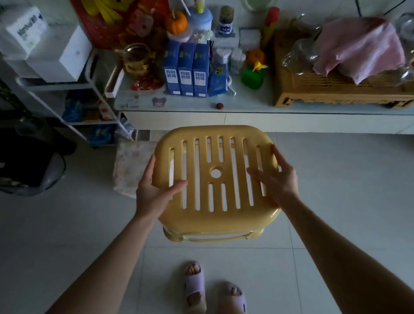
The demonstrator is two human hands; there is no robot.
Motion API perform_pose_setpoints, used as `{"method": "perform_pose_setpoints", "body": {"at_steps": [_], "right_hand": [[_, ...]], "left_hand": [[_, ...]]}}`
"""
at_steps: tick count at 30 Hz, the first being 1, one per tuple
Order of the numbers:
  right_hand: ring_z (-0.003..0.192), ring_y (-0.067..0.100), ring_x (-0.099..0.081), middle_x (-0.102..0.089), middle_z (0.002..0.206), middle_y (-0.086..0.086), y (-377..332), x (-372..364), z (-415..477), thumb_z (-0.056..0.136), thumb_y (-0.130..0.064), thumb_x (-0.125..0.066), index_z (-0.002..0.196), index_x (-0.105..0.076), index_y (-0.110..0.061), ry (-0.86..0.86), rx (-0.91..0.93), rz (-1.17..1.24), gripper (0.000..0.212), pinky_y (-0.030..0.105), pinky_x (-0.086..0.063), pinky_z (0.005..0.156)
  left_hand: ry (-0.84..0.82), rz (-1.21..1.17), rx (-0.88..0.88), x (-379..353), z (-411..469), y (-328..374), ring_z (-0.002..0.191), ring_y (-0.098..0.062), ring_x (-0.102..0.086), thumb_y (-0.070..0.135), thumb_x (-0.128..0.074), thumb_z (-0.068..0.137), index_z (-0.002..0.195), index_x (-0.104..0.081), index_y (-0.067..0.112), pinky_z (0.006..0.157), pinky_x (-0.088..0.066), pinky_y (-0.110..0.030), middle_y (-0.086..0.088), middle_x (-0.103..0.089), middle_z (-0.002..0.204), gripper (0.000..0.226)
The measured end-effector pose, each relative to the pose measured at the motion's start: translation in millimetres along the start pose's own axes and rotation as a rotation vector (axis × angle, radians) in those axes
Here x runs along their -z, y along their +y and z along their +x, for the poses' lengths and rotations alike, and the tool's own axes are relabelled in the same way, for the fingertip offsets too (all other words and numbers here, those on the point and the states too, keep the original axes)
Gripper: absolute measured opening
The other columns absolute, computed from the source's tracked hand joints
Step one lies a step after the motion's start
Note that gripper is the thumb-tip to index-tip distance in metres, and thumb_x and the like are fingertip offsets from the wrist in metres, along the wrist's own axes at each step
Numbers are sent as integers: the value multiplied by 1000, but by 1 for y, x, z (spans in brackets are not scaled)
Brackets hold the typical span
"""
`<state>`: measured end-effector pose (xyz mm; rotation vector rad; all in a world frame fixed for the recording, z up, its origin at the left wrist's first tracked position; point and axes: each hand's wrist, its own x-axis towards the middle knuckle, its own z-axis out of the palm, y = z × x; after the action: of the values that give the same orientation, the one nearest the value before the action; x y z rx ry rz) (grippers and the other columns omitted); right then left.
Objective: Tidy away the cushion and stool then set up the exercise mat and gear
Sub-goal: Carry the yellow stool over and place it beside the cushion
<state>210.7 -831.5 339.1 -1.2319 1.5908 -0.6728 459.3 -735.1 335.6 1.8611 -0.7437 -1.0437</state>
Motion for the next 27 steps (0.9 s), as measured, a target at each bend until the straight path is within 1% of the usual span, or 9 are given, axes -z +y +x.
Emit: {"method": "perform_pose_setpoints", "body": {"at_steps": [2, 4, 8, 10, 13, 16, 18, 21, 27], "right_hand": [[117, 22, -51, -52, 133, 2, 10, -13, 25, 72, -31, -80, 146, -33, -28, 19, -19, -12, 87, 46, -44, 100], [118, 24, -52, -52, 134, 3, 23, -25, 52, 72, -31, -80, 146, -33, -29, 42, -43, -18, 88, 47, -44, 99], [111, 18, -52, -53, 127, -3, 56, -50, 102, 73, -31, -79, 146, -32, -28, 48, -68, -34, 87, 46, -46, 98], [105, 13, -51, -50, 118, -9, 73, -62, 125, 73, -28, -80, 146, -33, -27, 44, -80, -29, 87, 43, -47, 96], [101, 10, -50, -50, 114, -11, 103, -82, 163, 72, -27, -80, 147, -33, -26, 44, -89, -29, 88, 40, -48, 94], [101, 9, -50, -51, 118, -9, 140, -104, 199, 72, -27, -80, 147, -32, -26, 39, -85, -41, 89, 40, -48, 94], [102, 9, -50, -54, 125, -4, 163, -117, 219, 71, -26, -81, 147, -32, -25, 37, -87, -42, 90, 40, -47, 95], [103, 10, -51, -54, 133, 1, 200, -135, 246, 69, -30, -82, 147, -32, -28, 30, -86, -56, 93, 40, -48, 93], [105, 10, -51, -52, 133, -2, 258, -161, 282, 70, -35, -81, 147, -31, -32, 17, -62, -63, 92, 37, -49, 91]], "left_hand": [[-38, 11, 14, -8, 33, -12, 115, -15, -48, 30, -83, 66, 145, -27, 36, 93, -46, -36, 12, -48, 125, 96], [-53, 25, 24, -18, 64, -22, 117, -16, -48, 28, -83, 66, 145, -26, 34, 96, -45, -39, 12, -48, 126, 98], [-68, 44, 46, -41, 121, -55, 118, -14, -45, 27, -83, 65, 148, -22, 30, 94, -41, -31, 7, -45, 135, 104], [-64, 30, 69, -53, 145, -71, 114, -10, -42, 22, -82, 68, 148, -21, 29, 91, -39, -27, 11, -43, 128, 101], [-65, 31, 103, -70, 184, -104, 111, -10, -43, 20, -83, 67, 148, -21, 29, 86, -42, -22, 11, -42, 125, 102], [-85, 19, 126, -85, 222, -146, 116, -15, -46, 24, -84, 64, 148, -20, 32, 97, -45, -37, 10, -44, 129, 106], [-85, 24, 131, -95, 242, -172, 124, -19, -46, 28, -86, 62, 147, -21, 34, 103, -43, -45, 7, -44, 137, 107], [-71, 41, 126, -110, 267, -207, 132, -19, -39, 31, -86, 60, 147, -22, 34, 108, -36, -46, 5, -39, 145, 108], [-46, 42, 105, -131, 298, -261, 137, -18, -32, 28, -86, 61, 147, -23, 31, 112, -31, -43, 4, -34, 149, 107]]}}
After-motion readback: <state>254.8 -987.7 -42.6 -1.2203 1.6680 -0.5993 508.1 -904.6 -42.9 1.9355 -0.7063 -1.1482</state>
